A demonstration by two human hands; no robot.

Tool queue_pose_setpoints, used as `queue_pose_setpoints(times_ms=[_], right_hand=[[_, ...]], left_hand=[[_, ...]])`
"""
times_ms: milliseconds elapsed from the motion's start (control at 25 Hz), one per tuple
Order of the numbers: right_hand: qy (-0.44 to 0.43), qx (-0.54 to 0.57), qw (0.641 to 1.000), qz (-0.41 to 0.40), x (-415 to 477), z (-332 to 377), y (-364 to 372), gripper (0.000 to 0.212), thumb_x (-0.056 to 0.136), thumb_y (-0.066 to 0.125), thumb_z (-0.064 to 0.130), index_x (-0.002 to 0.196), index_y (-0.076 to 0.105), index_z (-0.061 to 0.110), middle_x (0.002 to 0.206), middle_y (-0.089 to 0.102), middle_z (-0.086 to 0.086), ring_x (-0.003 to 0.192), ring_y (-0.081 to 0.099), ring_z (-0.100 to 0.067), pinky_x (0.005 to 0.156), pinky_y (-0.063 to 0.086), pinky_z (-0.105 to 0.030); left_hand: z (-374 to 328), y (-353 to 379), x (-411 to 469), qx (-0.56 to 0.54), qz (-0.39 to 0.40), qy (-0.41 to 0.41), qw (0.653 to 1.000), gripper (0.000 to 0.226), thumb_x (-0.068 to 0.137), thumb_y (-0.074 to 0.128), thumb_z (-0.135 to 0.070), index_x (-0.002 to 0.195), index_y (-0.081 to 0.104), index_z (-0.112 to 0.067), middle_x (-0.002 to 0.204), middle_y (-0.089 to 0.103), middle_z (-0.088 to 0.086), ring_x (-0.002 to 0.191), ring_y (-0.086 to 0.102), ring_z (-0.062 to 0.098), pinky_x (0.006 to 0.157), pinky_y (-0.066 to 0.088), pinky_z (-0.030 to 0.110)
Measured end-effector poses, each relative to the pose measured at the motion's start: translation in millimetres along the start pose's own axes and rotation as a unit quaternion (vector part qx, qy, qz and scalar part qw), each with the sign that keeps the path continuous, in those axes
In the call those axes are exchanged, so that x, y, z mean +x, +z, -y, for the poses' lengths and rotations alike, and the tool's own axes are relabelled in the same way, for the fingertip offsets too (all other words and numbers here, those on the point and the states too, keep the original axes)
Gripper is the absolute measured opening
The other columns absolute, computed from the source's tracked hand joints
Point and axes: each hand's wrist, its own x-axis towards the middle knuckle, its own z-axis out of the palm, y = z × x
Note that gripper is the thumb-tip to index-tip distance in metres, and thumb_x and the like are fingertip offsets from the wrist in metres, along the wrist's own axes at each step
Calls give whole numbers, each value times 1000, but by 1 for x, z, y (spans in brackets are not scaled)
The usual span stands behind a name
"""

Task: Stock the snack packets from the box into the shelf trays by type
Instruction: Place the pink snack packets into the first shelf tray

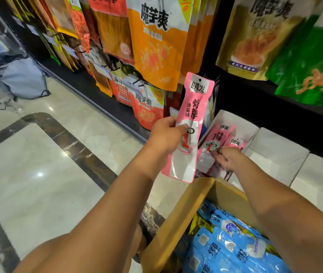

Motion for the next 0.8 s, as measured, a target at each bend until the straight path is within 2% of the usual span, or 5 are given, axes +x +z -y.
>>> queue_pose_setpoints(times_ms=[80, 200, 440, 600, 800], right_hand=[[0, 8, 1000, 1, 12, 0, 5, 34, 96, 47, -12, 129, 49, -4, 95, 58, -15, 44, 66, -11, 47, 54, -21], [4, -3, 1000, -16, 22, -5, 15, 17, 96, 47, -13, 110, 55, -7, 77, 61, -20, 44, 67, -23, 41, 54, -28], [-10, -60, 998, 34, 9, -13, 20, 24, 93, 62, -7, 116, 56, -9, 103, 68, -25, 79, 71, -31, 58, 63, -36], [-43, -205, 977, 36, -2, -14, 18, 21, 94, 63, 1, 115, 58, -3, 89, 68, -21, 51, 64, -19, 36, 45, -19], [-65, -342, 935, 64, -5, -16, 12, 31, 98, 58, 9, 129, 55, 10, 79, 64, -17, 36, 54, -13, 37, 40, -19]], left_hand=[[0, 0, 3, 0, -1, -3, 1000, 19, 100, 63, -14, 115, 74, -14, 103, 77, 12, 96, 74, 34, 89, 60, 51], [-1, -2, 5, 5, -1, -8, 1000, 16, 100, 62, -15, 110, 74, -17, 103, 77, 13, 97, 73, 36, 90, 60, 52], [2, -7, 6, 1, -7, -11, 1000, 18, 100, 63, -15, 111, 76, -20, 99, 78, 6, 96, 74, 30, 93, 59, 52], [2, -8, 4, 9, -7, -18, 1000, 14, 100, 64, -18, 107, 75, -24, 99, 78, 5, 93, 75, 28, 91, 60, 50], [1, -9, 4, 13, -9, -22, 1000, 15, 100, 64, -18, 110, 75, -21, 98, 78, 4, 91, 75, 27, 89, 61, 48]])
